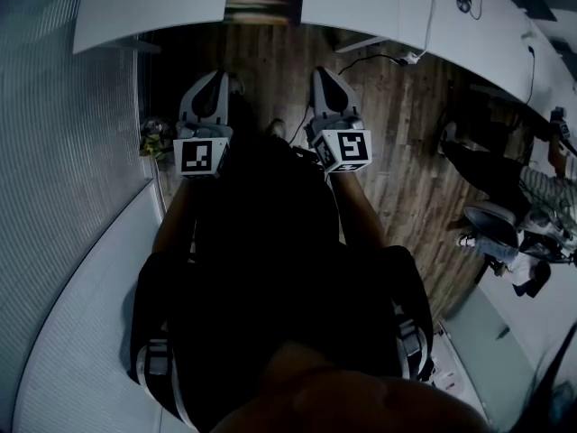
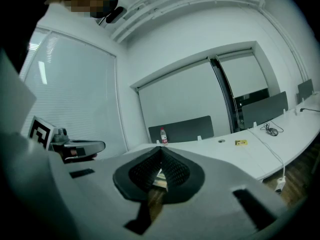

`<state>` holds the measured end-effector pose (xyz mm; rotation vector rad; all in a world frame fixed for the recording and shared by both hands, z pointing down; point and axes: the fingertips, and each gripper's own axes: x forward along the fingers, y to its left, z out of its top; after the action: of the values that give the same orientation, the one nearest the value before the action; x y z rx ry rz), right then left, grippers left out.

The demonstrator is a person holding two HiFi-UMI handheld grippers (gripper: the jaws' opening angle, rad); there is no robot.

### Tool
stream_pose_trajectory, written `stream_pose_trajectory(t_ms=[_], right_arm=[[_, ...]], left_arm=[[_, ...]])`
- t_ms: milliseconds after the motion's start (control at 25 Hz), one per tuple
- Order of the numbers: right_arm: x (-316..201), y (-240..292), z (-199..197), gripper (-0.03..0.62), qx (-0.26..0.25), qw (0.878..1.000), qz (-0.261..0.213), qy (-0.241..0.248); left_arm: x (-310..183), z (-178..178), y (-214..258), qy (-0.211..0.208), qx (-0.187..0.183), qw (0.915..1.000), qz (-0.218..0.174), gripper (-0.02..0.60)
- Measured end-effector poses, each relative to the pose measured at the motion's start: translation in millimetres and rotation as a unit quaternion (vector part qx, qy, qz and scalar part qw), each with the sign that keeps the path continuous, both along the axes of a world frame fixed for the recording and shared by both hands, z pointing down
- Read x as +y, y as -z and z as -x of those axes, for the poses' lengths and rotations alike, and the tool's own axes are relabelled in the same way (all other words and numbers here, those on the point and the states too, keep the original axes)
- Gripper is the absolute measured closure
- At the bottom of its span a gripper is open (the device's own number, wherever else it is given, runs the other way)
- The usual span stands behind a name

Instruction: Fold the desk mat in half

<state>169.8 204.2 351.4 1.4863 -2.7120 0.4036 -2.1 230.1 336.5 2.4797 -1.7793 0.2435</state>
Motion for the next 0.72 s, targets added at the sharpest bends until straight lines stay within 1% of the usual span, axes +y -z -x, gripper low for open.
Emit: stream_pose_trajectory(t_ms=[40, 80, 160, 240, 280, 360, 440, 560, 640, 720], right_arm=[[-6.0, -3.1, 3.4, 0.603, 0.005, 1.000, 0.001, 0.000], [-12.2, -6.0, 7.4, 0.603, 0.012, 1.000, 0.001, 0.000], [-24.0, -11.9, 15.5, 0.603, 0.028, 1.000, 0.001, 0.001], [-36.3, -20.5, 22.1, 0.603, 0.045, 0.999, 0.003, 0.003], [-43.4, -24.4, 25.3, 0.603, 0.054, 0.999, 0.003, 0.004], [-58.9, -31.4, 32.7, 0.603, 0.070, 0.998, 0.002, 0.005], [-73.4, -41.8, 39.9, 0.603, 0.089, 0.996, 0.004, 0.008], [-92.1, -65.1, 48.2, 0.603, 0.124, 0.992, 0.010, 0.016], [-103.7, -82.8, 54.1, 0.603, 0.145, 0.989, 0.015, 0.025], [-111.5, -99.6, 59.8, 0.602, 0.166, 0.985, 0.022, 0.035]], left_arm=[[-10.0, 2.8, -0.1, -0.003, 0.002, 1.0000, -0.007, 0.581], [-18.7, 5.7, -3.0, -0.007, 0.000, 1.0000, -0.006, 0.581], [-32.3, 11.9, -15.2, -0.018, -0.014, 0.9997, 0.013, 0.580], [-48.0, 17.8, -25.7, -0.028, -0.026, 0.9991, 0.016, 0.581], [-55.7, 19.9, -31.1, -0.035, -0.032, 0.9985, 0.026, 0.580], [-71.2, 23.5, -43.9, -0.049, -0.050, 0.9963, 0.049, 0.580], [-86.9, 27.6, -57.0, -0.063, -0.070, 0.9939, 0.058, 0.580], [-107.0, 31.5, -81.0, -0.085, -0.083, 0.9904, 0.071, 0.577], [-118.7, 32.0, -99.3, -0.106, -0.095, 0.9869, 0.077, 0.553], [-125.9, 29.9, -116.3, -0.135, -0.113, 0.9812, 0.080, 0.490]])
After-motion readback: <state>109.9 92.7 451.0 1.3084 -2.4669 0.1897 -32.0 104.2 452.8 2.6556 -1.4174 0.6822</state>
